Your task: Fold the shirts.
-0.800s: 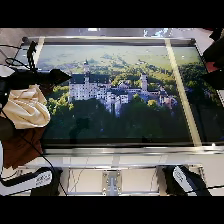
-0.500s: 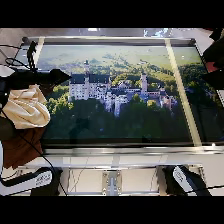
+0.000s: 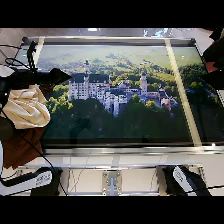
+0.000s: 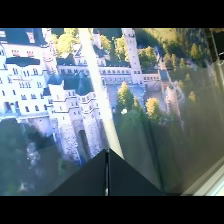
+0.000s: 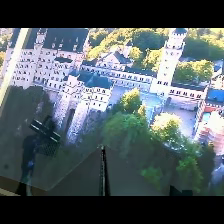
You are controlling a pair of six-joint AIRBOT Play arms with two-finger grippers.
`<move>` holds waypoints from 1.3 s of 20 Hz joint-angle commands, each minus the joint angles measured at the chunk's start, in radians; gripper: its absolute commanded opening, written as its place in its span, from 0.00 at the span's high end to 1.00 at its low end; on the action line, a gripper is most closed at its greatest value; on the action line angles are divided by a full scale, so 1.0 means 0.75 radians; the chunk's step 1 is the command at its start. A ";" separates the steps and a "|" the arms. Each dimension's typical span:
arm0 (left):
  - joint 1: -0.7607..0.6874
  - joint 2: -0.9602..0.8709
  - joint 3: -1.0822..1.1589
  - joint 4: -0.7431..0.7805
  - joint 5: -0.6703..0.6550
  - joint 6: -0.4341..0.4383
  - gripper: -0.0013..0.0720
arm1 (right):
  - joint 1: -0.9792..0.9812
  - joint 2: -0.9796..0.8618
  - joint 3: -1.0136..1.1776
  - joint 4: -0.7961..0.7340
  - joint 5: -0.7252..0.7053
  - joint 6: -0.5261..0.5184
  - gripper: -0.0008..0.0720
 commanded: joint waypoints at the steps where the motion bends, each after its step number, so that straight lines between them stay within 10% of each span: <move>1: 0.013 0.000 0.000 -0.024 0.067 0.002 0.76 | 0.001 0.001 0.002 0.001 -0.010 -0.004 0.97; 3: 0.094 0.001 0.000 0.008 0.201 0.001 0.21 | 0.001 0.001 0.002 0.001 -0.063 -0.004 0.97; 4: 0.166 0.001 0.001 0.024 0.267 0.001 0.09 | 0.001 0.001 0.002 0.003 -0.104 -0.004 0.97; 12: 0.864 0.001 0.000 0.417 0.337 -0.009 0.10 | 0.001 0.004 0.002 0.142 -0.209 0.003 0.93; 15: 0.928 0.001 0.000 0.558 0.491 -0.009 0.10 | 0.001 0.003 0.002 0.261 -0.261 0.007 0.26; 26: 0.931 -0.220 0.000 0.634 0.646 -0.225 0.10 | 0.001 0.003 0.002 0.393 -0.323 0.008 0.26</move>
